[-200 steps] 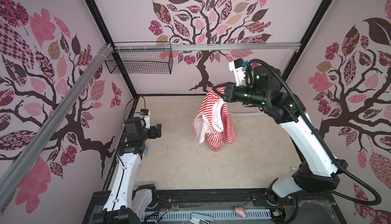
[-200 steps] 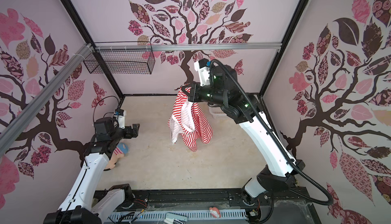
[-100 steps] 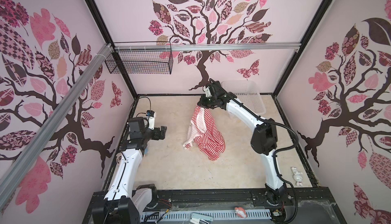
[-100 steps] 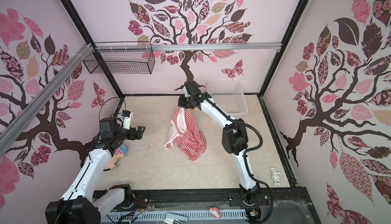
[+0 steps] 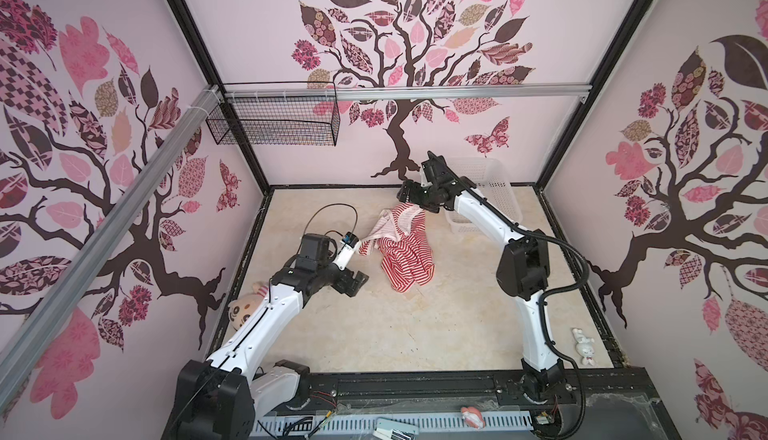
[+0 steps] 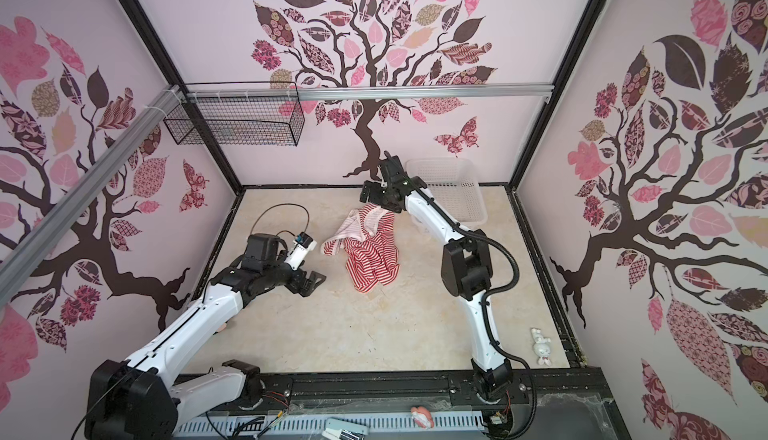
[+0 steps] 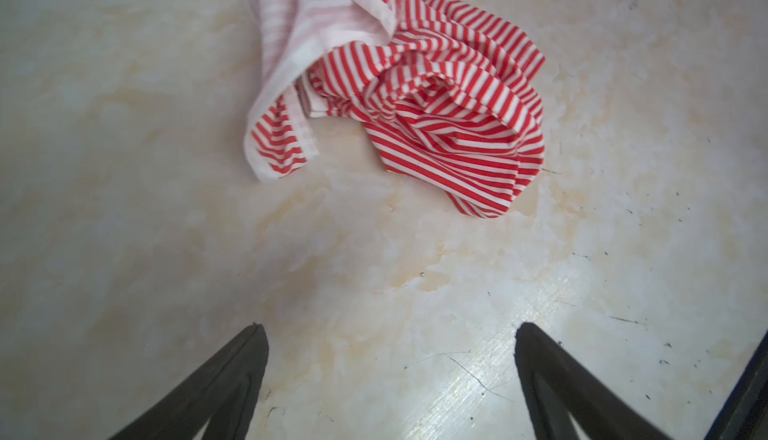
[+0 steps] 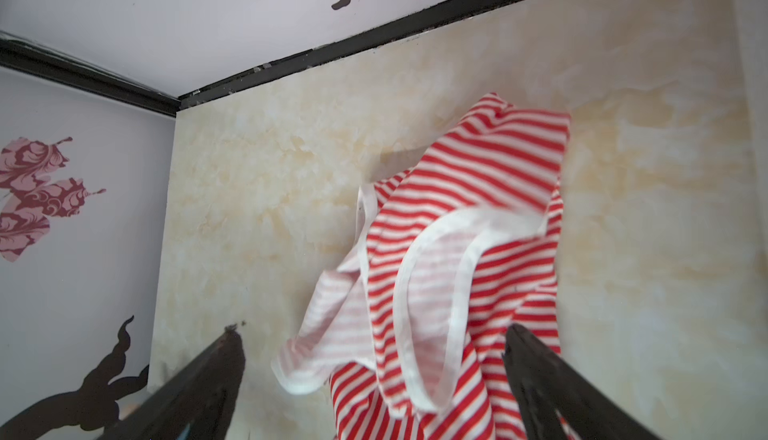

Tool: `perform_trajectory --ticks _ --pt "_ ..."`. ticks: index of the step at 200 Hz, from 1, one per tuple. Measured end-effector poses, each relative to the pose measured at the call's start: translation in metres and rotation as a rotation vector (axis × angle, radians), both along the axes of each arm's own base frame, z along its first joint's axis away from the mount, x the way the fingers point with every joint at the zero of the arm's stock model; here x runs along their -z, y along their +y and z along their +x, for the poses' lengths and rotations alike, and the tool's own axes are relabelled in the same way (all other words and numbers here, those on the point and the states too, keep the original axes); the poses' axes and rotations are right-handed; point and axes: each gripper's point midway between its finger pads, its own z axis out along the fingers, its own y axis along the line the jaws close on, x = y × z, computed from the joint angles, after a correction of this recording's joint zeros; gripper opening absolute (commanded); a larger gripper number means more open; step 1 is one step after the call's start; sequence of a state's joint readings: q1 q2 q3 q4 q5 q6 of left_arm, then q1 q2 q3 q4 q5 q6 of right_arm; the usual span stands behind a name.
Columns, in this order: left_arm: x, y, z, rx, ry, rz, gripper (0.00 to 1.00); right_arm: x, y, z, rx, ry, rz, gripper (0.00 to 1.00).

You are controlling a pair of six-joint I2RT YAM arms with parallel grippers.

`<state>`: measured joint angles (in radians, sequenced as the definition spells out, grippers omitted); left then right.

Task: Fold and stack the tank tops
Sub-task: 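Lift the tank top out with the right gripper and drop it on the table, then grasp the tank top edge with the left gripper while the right gripper reaches toward it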

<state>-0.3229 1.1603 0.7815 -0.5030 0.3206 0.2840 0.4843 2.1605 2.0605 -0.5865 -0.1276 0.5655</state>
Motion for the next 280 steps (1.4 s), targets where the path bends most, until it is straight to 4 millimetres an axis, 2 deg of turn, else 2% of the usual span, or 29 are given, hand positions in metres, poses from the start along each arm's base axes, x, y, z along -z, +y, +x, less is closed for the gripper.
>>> perform_trajectory --ticks 14,32,54,91,108,131,159,179,200,220,232,243,268,280 --pt "0.009 -0.016 -0.008 0.060 0.021 0.021 0.97 -0.016 0.000 -0.013 -0.017 -0.026 -0.015 1.00" --pt "0.021 -0.030 -0.012 0.110 0.041 0.042 0.97 -0.026 -0.009 -0.006 -0.010 -0.066 -0.027 1.00" --pt "0.040 -0.041 -0.011 0.135 0.074 0.062 0.97 -0.009 -0.027 0.019 0.035 -0.063 -0.082 1.00" --pt "0.071 -0.043 -0.008 0.133 0.153 0.093 0.97 0.028 -0.037 0.079 0.093 -0.071 -0.146 1.00" --pt "0.073 -0.046 -0.006 0.140 0.164 0.090 0.97 0.046 -0.045 0.096 0.116 -0.062 -0.153 1.00" --pt "0.068 -0.051 -0.001 0.145 0.151 0.073 0.97 0.070 -0.065 0.100 0.143 0.000 -0.157 1.00" --pt "0.062 -0.060 0.003 0.161 0.151 0.046 0.97 0.091 -0.108 0.107 0.203 0.053 -0.161 1.00" --pt "0.061 -0.068 0.006 0.172 0.161 0.030 0.97 0.110 -0.138 0.104 0.249 0.100 -0.188 1.00" --pt "0.065 -0.078 0.005 0.197 0.172 0.041 0.97 0.110 -0.162 0.107 0.292 0.109 -0.201 1.00" --pt "0.069 -0.090 0.001 0.226 0.175 0.066 0.97 0.095 -0.165 0.111 0.290 0.087 -0.171 1.00" --pt "0.072 -0.095 0.000 0.235 0.172 0.089 0.97 0.087 -0.157 0.104 0.260 0.093 -0.136 1.00" --pt "0.077 -0.098 0.002 0.233 0.170 0.118 0.97 0.081 -0.148 0.088 0.237 0.105 -0.123 1.00" --pt "0.087 -0.099 0.014 0.207 0.175 0.173 0.94 0.074 -0.121 0.014 0.174 0.137 -0.131 0.98" --pt "0.092 -0.098 0.019 0.193 0.179 0.196 0.86 0.064 -0.108 -0.018 0.140 0.132 -0.121 0.96"
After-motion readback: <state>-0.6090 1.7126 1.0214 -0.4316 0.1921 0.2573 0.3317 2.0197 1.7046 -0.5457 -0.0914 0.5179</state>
